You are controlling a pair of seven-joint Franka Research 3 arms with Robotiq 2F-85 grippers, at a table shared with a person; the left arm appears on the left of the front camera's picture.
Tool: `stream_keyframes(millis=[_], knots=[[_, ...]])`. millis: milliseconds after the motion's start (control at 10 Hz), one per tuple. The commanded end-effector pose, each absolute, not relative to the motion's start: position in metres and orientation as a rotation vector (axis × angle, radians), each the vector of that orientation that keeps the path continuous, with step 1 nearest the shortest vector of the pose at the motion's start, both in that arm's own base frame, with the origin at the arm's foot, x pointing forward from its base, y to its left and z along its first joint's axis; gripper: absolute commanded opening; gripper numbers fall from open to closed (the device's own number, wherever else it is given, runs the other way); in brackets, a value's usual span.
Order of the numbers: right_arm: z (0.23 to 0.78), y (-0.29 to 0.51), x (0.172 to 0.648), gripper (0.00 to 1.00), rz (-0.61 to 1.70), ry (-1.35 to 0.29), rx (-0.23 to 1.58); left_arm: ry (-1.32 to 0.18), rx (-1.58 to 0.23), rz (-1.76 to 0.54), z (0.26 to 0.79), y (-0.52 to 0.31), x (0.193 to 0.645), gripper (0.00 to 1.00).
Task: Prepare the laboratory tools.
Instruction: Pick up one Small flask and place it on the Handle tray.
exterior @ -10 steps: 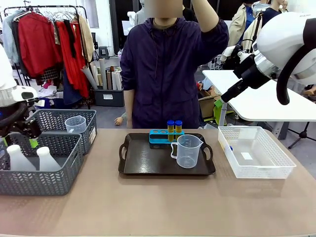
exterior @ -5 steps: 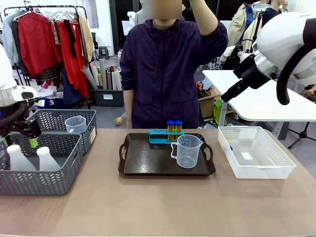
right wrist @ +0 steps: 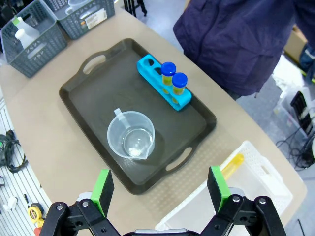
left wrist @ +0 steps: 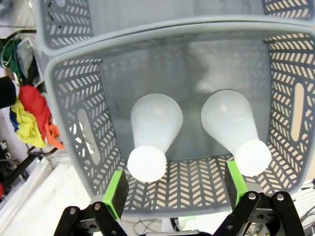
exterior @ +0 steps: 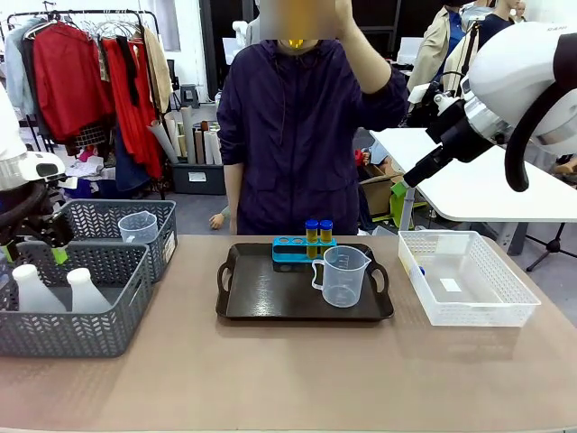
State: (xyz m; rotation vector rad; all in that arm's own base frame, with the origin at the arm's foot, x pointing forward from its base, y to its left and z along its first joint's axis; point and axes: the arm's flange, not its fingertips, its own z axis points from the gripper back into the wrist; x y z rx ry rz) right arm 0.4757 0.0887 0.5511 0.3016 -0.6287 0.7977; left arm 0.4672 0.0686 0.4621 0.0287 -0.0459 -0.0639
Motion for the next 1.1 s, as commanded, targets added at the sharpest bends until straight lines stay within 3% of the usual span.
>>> stream_keyframes(millis=[0,400,900,1000], knots=[[0.551,0.088,0.476,1.0,0.796,-0.631,0.31,-0.024,0.061,-0.003,0.451,0.08,0.472,1.0],[0.551,0.088,0.476,1.0,0.796,-0.631,0.31,-0.009,0.062,0.005,0.428,0.087,0.479,1.0],[0.551,0.088,0.476,1.0,0.796,-0.631,0.31,-0.008,0.08,0.032,0.429,0.09,0.473,0.04],[0.551,0.088,0.476,1.0,0.796,-0.631,0.31,-0.003,0.09,0.041,0.43,0.093,0.469,0.0]])
